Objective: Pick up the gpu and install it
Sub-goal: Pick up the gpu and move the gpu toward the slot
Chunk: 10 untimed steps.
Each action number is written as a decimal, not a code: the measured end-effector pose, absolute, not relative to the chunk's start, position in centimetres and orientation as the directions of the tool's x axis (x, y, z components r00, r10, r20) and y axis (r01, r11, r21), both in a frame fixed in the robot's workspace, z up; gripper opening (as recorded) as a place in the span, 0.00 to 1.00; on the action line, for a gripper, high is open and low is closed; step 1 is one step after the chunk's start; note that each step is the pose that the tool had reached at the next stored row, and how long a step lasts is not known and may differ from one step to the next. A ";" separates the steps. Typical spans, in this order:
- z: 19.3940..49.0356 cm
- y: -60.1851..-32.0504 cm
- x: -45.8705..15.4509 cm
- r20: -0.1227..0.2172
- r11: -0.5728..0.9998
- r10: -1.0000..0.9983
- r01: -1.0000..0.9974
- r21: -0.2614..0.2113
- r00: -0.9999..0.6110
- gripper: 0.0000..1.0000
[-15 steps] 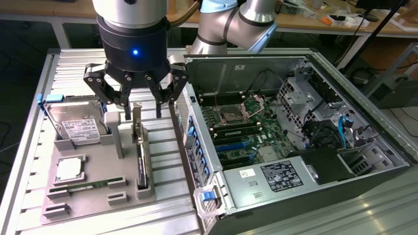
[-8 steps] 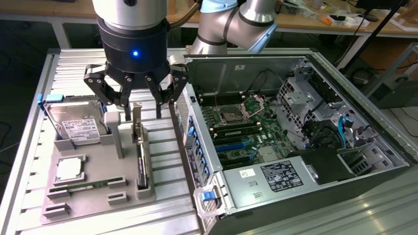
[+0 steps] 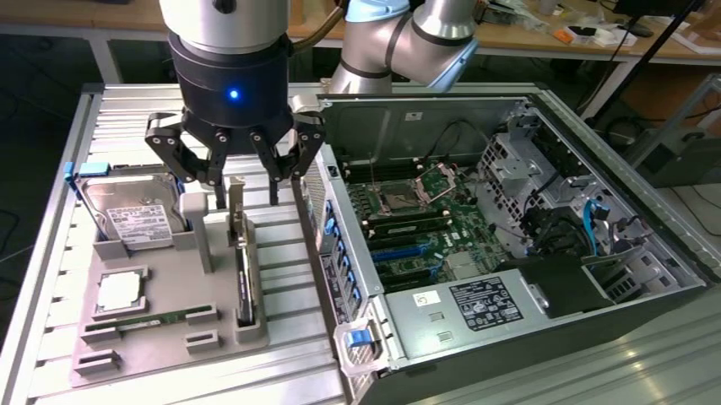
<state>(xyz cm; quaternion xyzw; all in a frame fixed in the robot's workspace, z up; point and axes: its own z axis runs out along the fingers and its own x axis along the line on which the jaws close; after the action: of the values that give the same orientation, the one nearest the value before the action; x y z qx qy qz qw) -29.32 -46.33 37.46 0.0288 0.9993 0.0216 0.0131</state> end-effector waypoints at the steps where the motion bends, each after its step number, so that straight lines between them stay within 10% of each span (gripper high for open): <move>1: 37.3 -46.3 -29.3 -0.025 0.997 0.058 0.057 0.044 -0.998 0.54; 10: 36.9 -46.3 -29.3 -0.025 0.997 0.058 0.057 0.044 -0.998 0.54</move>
<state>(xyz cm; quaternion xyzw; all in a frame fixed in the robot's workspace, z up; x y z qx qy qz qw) -29.32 -46.33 36.88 0.0288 0.9993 0.0216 0.0132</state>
